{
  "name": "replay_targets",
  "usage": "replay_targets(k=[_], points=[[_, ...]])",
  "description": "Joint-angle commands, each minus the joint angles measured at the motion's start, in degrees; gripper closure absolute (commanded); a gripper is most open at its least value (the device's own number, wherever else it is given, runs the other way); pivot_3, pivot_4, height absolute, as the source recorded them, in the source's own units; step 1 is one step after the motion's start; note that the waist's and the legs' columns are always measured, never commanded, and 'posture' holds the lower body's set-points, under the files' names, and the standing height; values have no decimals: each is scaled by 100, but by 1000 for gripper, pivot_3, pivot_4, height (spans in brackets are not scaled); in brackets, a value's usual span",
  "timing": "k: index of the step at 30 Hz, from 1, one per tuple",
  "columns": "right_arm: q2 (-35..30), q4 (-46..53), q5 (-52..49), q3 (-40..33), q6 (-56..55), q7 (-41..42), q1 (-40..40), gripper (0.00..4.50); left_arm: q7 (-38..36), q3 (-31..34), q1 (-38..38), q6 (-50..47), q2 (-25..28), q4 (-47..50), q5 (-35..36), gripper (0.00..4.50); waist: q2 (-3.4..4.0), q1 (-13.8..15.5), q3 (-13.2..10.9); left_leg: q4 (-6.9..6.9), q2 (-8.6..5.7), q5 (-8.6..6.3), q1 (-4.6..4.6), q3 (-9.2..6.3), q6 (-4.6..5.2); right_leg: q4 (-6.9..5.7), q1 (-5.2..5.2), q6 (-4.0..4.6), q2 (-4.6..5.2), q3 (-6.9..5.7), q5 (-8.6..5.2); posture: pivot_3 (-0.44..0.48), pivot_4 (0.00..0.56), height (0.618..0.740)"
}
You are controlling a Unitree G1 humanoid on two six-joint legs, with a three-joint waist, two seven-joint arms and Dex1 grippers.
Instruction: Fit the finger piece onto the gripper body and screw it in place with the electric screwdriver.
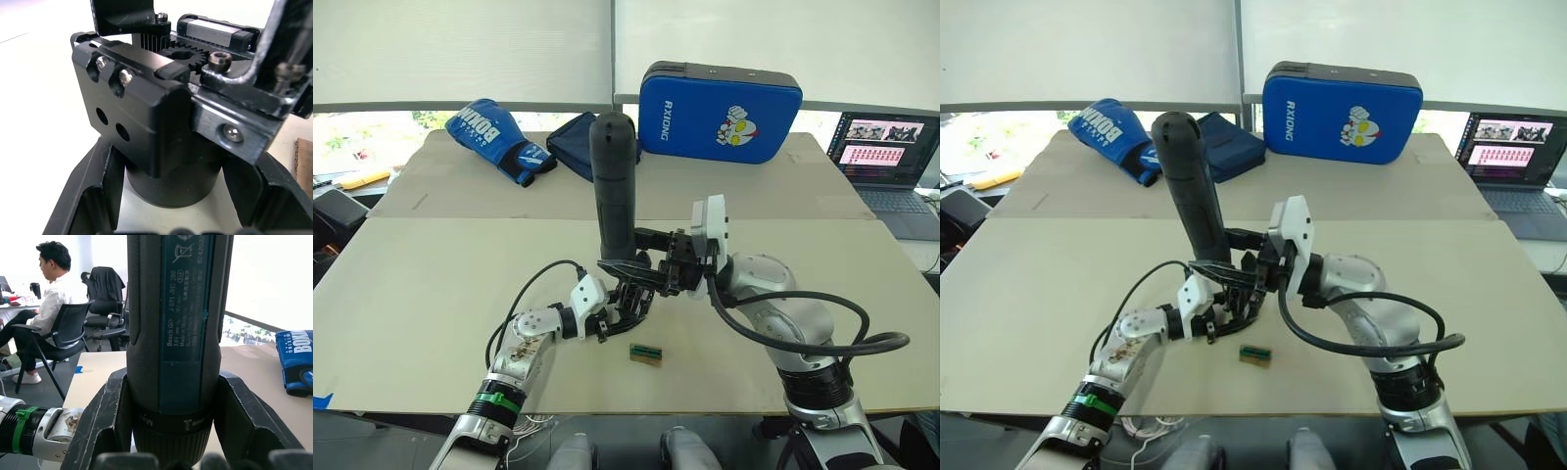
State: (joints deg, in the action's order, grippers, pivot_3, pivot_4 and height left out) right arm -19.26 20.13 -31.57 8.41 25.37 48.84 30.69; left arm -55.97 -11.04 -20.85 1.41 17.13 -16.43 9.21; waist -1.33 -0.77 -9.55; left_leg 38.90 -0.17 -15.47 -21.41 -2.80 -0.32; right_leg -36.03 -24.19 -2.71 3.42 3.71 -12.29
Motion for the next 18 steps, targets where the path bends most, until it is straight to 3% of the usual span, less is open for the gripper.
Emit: replay_targets(k=[1,18], points=[[19,120,3,-89,-251,22,-8,2595,-65,-203,121,-133,-11,-114,-93,2183,0,0,0,0,0,0,0,0,0,0,0,0,0,0,0,0,150,740],[40,-60,269,137,-306,-108,-190,2595,-73,-209,116,-104,-11,-151,-107,2183,3,0,3,-1,0,0,6,0,0,0,5,0,0,0,0,0,150,740]])
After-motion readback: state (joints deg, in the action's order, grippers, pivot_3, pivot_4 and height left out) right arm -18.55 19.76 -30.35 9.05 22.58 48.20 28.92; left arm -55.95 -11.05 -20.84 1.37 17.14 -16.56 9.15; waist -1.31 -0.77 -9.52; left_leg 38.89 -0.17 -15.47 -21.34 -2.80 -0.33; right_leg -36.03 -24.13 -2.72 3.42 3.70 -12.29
